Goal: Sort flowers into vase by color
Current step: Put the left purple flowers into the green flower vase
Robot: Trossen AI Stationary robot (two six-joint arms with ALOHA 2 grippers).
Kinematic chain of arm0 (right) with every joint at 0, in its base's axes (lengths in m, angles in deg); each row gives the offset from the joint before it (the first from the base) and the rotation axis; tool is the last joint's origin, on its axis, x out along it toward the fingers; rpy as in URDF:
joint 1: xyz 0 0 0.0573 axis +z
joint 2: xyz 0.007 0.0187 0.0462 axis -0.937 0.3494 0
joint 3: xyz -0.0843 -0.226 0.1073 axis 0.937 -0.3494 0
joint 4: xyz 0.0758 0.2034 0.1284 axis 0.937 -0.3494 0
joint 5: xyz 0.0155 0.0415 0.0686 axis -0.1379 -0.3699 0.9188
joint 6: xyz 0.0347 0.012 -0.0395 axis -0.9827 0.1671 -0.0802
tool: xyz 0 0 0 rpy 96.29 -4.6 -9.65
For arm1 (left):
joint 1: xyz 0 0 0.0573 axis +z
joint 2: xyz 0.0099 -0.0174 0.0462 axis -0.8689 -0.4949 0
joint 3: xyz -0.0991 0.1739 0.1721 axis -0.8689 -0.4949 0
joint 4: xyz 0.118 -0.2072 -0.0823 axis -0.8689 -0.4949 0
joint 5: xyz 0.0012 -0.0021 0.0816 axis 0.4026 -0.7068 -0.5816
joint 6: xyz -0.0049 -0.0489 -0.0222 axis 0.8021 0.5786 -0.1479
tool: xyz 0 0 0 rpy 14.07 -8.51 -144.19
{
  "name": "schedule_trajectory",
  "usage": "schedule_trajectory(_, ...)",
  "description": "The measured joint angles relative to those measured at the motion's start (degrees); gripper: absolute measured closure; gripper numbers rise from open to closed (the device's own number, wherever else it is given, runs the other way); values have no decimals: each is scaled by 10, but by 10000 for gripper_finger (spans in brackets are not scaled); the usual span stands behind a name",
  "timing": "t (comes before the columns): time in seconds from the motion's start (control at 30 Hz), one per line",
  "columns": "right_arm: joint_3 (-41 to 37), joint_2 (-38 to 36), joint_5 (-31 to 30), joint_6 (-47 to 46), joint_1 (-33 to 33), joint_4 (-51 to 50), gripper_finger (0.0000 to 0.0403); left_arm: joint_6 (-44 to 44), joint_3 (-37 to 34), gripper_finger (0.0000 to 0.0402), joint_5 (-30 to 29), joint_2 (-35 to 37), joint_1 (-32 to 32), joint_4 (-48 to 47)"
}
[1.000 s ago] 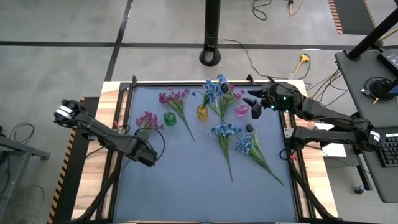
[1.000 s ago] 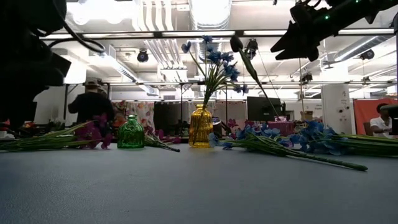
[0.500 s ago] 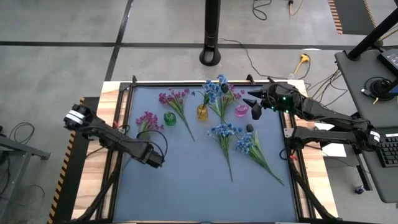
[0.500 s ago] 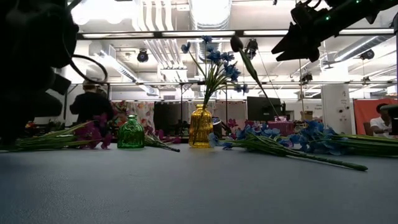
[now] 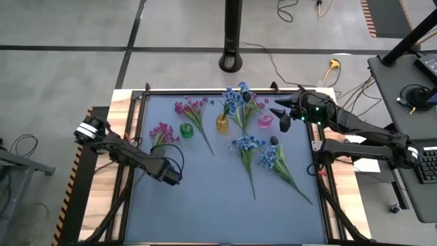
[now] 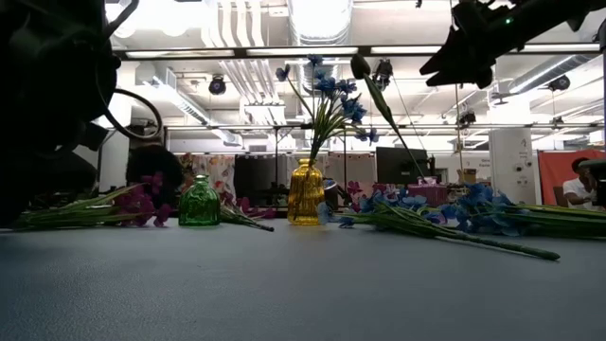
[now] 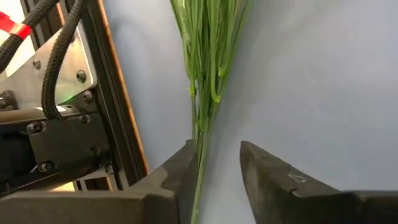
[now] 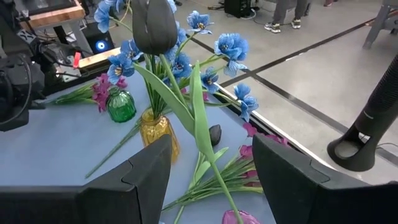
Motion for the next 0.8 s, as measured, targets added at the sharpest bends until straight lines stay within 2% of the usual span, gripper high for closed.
schedule_trajectory(0.13,0,-11,0,-1,0,-15,188,16,0,308,-3,-14,2,-9)
schedule_trajectory(0.43,0,-13,0,-1,0,-20,188,13,-1,290,-4,-33,12,-13)
schedule_trajectory(0.8,0,-13,0,-1,0,-20,188,16,-35,291,-6,-33,16,32)
